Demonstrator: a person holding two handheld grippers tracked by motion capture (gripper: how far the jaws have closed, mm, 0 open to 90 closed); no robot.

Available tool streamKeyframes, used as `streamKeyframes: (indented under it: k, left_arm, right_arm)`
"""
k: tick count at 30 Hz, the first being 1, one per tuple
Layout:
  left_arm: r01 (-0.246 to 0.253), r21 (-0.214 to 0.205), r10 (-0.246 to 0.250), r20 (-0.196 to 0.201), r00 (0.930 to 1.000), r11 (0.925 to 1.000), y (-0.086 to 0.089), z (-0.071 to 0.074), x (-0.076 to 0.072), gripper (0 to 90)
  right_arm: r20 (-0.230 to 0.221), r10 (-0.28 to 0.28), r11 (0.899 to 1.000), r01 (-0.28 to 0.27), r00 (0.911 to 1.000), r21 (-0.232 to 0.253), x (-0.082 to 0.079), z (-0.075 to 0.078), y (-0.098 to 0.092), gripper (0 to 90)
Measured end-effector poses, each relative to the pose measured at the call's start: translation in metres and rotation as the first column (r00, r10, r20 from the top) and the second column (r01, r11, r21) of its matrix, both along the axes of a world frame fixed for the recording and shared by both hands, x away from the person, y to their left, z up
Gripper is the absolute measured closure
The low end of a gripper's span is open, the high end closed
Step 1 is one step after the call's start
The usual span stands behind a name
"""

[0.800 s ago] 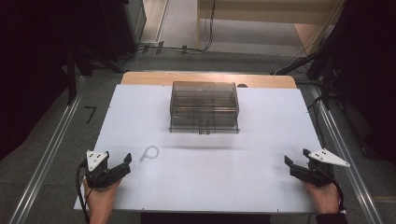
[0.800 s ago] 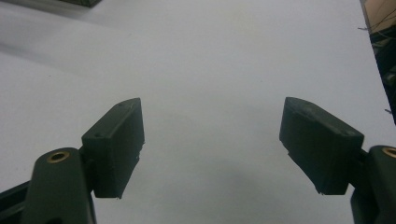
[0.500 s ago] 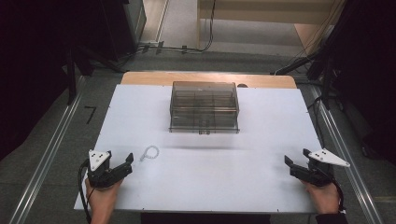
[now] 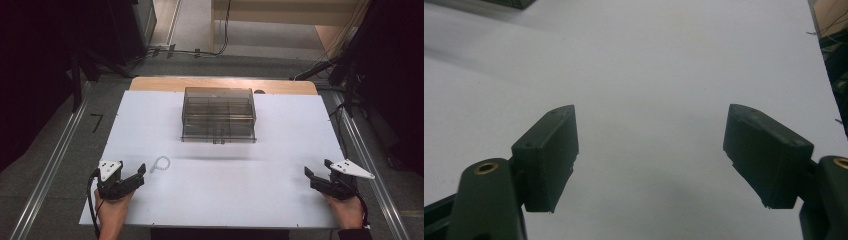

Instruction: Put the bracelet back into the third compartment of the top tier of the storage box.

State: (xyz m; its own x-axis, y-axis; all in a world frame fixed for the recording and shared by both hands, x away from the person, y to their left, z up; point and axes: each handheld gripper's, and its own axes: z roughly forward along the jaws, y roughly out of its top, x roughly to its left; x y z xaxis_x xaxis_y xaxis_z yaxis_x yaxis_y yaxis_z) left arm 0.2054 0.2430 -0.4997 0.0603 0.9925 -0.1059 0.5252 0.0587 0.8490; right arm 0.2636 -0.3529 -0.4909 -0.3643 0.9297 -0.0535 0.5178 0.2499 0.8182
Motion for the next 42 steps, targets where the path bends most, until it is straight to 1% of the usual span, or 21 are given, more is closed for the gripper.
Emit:
streamKeyframes:
  k: [5,13,21,25,37,42]
  left_arm:
    - [0.005,0.0,-0.005,-0.003,1.0,1.0,-0.002,-0.001,0.003,21.6]
    - [0.01,0.015,-0.01,-0.015,0.9998,0.9998,-0.004,-0.002,0.008,22.1]
    - [0.017,0.009,-0.017,-0.023,0.9996,0.9998,-0.005,-0.004,0.012,22.8]
    - [0.02,0.017,-0.019,-0.025,0.9995,0.9997,-0.007,-0.004,0.015,22.8]
    - [0.034,0.034,-0.033,-0.048,0.9983,0.9988,-0.013,-0.007,0.025,23.8]
    - [0.039,0.026,-0.037,-0.064,0.9973,0.9989,-0.013,-0.009,0.029,25.6]
  right_arm:
    - [0.0,0.0,1.0,0.0,1.0,0.0,0.0,0.0,0.0,20.3]
    - [-0.001,0.0,1.0,0.0,1.0,-0.001,0.0,0.0,0.001,20.3]
    - [-0.003,0.002,1.0,-0.002,1.0,-0.003,0.0,0.0,0.001,20.3]
    - [-0.002,0.006,1.0,-0.006,1.0,-0.005,0.0,0.0,0.001,20.3]
    - [-0.006,0.004,1.0,-0.004,1.0,-0.003,0.001,-0.001,0.002,20.3]
    - [-0.008,0.006,1.0,-0.006,1.0,-0.004,0.001,-0.001,0.002,20.3]
